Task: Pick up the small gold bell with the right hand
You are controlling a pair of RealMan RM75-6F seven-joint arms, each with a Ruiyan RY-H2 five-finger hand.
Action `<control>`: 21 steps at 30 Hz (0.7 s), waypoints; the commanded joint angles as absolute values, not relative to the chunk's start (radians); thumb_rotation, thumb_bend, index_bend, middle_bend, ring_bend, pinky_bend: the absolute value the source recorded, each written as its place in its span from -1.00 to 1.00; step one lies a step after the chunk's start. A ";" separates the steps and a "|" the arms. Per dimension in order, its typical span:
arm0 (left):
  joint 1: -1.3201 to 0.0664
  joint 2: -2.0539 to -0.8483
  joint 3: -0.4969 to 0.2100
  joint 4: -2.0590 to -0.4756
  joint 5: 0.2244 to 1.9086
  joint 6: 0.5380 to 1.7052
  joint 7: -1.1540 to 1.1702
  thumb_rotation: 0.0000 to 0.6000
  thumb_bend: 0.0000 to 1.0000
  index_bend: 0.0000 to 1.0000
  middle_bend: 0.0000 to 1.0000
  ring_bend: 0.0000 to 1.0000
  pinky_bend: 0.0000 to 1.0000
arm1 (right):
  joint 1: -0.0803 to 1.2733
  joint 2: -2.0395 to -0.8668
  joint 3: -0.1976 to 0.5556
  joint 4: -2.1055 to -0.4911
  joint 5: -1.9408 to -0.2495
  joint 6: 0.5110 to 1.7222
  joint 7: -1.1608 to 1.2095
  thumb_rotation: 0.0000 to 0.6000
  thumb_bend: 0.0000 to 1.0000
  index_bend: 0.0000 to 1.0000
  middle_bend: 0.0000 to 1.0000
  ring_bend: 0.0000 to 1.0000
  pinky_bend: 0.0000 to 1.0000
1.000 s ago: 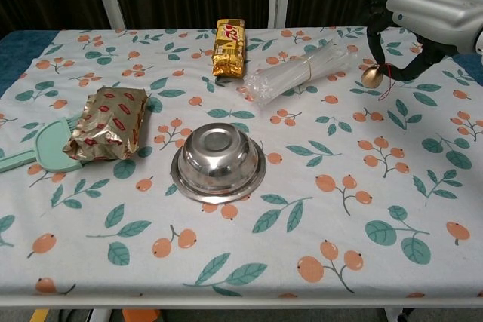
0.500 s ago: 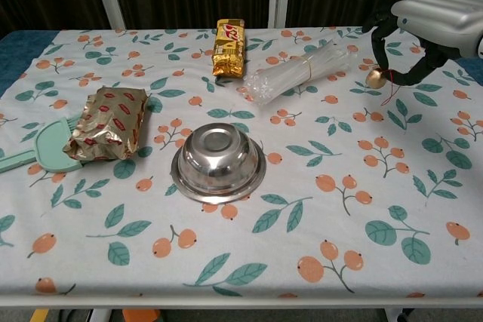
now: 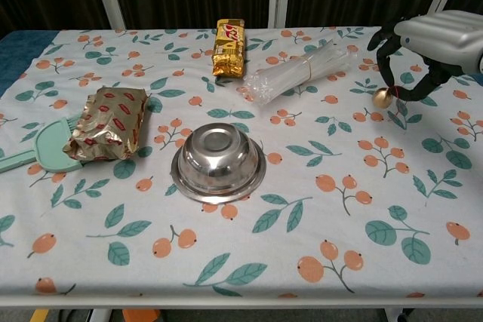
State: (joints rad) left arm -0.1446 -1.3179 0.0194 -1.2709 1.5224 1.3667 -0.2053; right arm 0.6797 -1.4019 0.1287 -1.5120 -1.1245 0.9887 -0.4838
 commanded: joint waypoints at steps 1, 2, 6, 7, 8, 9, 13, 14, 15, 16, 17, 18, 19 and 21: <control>-0.144 -1.318 0.019 -1.270 1.522 1.367 -0.207 1.00 -0.96 -0.89 -0.96 -1.00 -0.86 | 0.685 -1.406 0.118 -1.505 -1.108 0.969 -0.498 1.00 -0.19 0.52 -0.65 -1.00 -1.00; -0.144 -1.318 0.019 -1.269 1.522 1.367 -0.208 1.00 -0.96 -0.89 -0.96 -1.00 -0.86 | 0.687 -1.408 0.116 -1.504 -1.103 0.964 -0.502 1.00 -0.19 0.52 -0.65 -1.00 -1.00; -0.143 -1.319 0.020 -1.265 1.520 1.366 -0.213 1.00 -0.96 -0.89 -0.96 -1.00 -0.86 | 0.694 -1.418 0.111 -1.499 -1.082 0.949 -0.522 1.00 -0.21 0.51 -0.67 -1.00 -1.00; -0.143 -1.319 0.020 -1.264 1.520 1.366 -0.214 1.00 -0.96 -0.89 -0.96 -1.00 -0.86 | 0.696 -1.420 0.110 -1.498 -1.079 0.946 -0.525 1.00 -0.22 0.51 -0.67 -1.00 -1.00; -0.142 -1.319 0.020 -1.263 1.520 1.366 -0.215 1.00 -0.96 -0.89 -0.96 -1.00 -0.86 | 0.698 -1.421 0.110 -1.497 -1.076 0.943 -0.527 1.00 -0.23 0.50 -0.67 -1.00 -1.00; -0.142 -1.319 0.020 -1.262 1.519 1.366 -0.216 1.00 -0.96 -0.89 -0.96 -1.00 -0.86 | 0.701 -1.423 0.110 -1.495 -1.073 0.939 -0.528 1.00 -0.24 0.49 -0.68 -1.00 -1.00; -0.141 -1.320 0.020 -1.259 1.520 1.368 -0.220 1.00 -0.96 -0.89 -0.96 -1.00 -0.86 | 0.712 -1.421 0.105 -1.495 -1.064 0.917 -0.534 1.00 -0.38 0.36 -0.73 -1.00 -1.00; -0.141 -1.321 0.020 -1.258 1.520 1.367 -0.221 1.00 -0.96 -0.89 -0.96 -1.00 -0.86 | 0.715 -1.419 0.102 -1.497 -1.058 0.906 -0.538 1.00 -0.47 0.26 -0.76 -1.00 -1.00; -0.141 -1.321 0.020 -1.257 1.519 1.367 -0.221 1.00 -0.96 -0.89 -0.96 -1.00 -0.86 | 0.718 -1.416 0.100 -1.499 -1.050 0.898 -0.541 1.00 -0.53 0.13 -0.79 -1.00 -1.00; -0.141 -1.321 0.020 -1.257 1.519 1.367 -0.222 1.00 -0.96 -0.89 -0.96 -1.00 -0.86 | 0.720 -1.414 0.099 -1.503 -1.042 0.891 -0.545 1.00 -0.58 0.00 -0.81 -1.00 -1.00; -0.141 -1.321 0.020 -1.256 1.519 1.367 -0.222 1.00 -0.96 -0.89 -0.96 -1.00 -0.86 | 0.723 -1.412 0.098 -1.505 -1.035 0.886 -0.549 1.00 -0.65 -0.24 -0.85 -1.00 -1.00; -0.141 -1.321 0.020 -1.256 1.519 1.367 -0.223 1.00 -0.96 -0.89 -0.96 -1.00 -0.86 | 0.725 -1.409 0.096 -1.509 -1.027 0.881 -0.552 1.00 -0.71 -0.45 -0.88 -1.00 -1.00; -0.141 -1.321 0.020 -1.256 1.519 1.367 -0.223 1.00 -0.96 -0.89 -0.96 -1.00 -0.86 | 0.726 -1.407 0.094 -1.512 -1.022 0.880 -0.555 1.00 -0.75 -0.60 -0.91 -1.00 -1.00; -0.141 -1.321 0.020 -1.256 1.520 1.368 -0.223 1.00 -0.96 -0.89 -0.96 -1.00 -0.86 | 0.725 -1.403 0.093 -1.519 -1.018 0.886 -0.555 1.00 -0.80 -0.86 -0.95 -1.00 -1.00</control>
State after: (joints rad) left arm -0.1409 -1.3206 0.0199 -1.2555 1.5201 1.3685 -0.2232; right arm 0.7251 -1.4057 0.0941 -1.5162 -1.0196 0.8831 -0.5549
